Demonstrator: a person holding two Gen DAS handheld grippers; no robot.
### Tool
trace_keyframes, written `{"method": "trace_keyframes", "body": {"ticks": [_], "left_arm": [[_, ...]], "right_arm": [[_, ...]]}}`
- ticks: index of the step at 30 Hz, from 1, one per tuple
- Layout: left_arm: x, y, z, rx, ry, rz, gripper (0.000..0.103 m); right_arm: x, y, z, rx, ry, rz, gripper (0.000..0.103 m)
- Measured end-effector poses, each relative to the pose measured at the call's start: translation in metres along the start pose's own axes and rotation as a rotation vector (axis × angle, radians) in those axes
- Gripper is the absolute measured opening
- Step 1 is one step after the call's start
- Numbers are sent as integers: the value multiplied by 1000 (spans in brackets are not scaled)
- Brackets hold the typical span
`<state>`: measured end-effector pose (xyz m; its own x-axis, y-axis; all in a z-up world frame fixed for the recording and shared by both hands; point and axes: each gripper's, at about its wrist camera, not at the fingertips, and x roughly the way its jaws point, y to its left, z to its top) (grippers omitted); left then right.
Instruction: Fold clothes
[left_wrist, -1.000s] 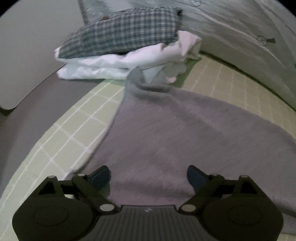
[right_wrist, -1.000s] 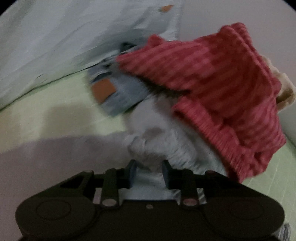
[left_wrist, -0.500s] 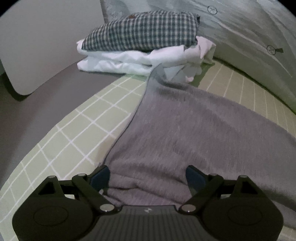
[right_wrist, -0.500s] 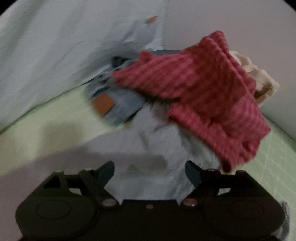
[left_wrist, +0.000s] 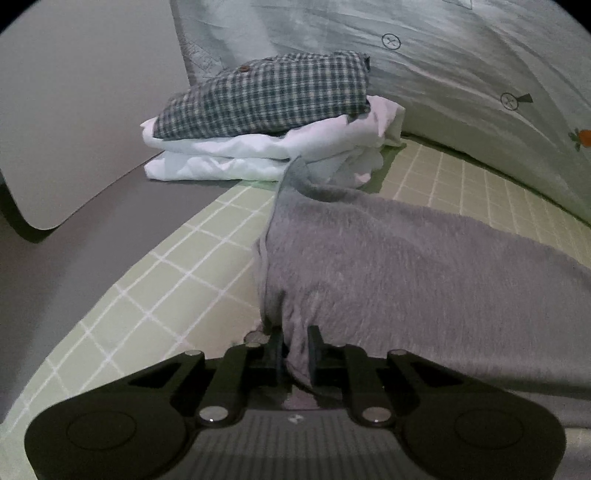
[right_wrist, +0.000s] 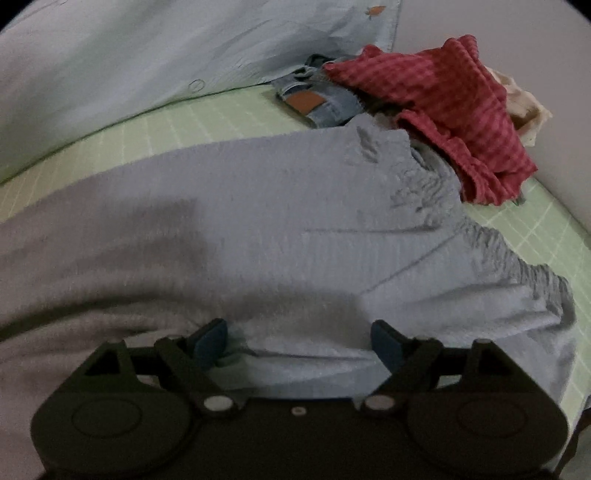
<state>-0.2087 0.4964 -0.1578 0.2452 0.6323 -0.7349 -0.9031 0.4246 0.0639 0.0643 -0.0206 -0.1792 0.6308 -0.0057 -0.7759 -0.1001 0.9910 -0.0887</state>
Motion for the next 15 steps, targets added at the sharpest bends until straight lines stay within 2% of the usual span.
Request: {"method": "trace_keyframes", "body": {"ticks": [4, 7, 9, 11, 13, 15], "left_arm": [[-4, 23, -4, -36, 9, -16, 16], [-2, 40, 0, -67, 26, -45, 20], [-11, 51, 2, -97, 18, -54, 31], [-23, 60, 4, -133, 0, -58, 37], [-41, 69, 2, -182, -19, -39, 44], [-57, 81, -7, -239, -16, -8, 58]], "right_arm": [[-7, -9, -11, 29, 15, 25, 87], [-11, -10, -16, 25, 22, 35, 87], [-16, -8, -17, 4, 16, 33, 87], [-24, -4, -19, -12, -3, 36, 87], [-30, -2, -21, -17, -17, 40, 87], [-34, -1, -22, -16, -25, 41, 87]]}}
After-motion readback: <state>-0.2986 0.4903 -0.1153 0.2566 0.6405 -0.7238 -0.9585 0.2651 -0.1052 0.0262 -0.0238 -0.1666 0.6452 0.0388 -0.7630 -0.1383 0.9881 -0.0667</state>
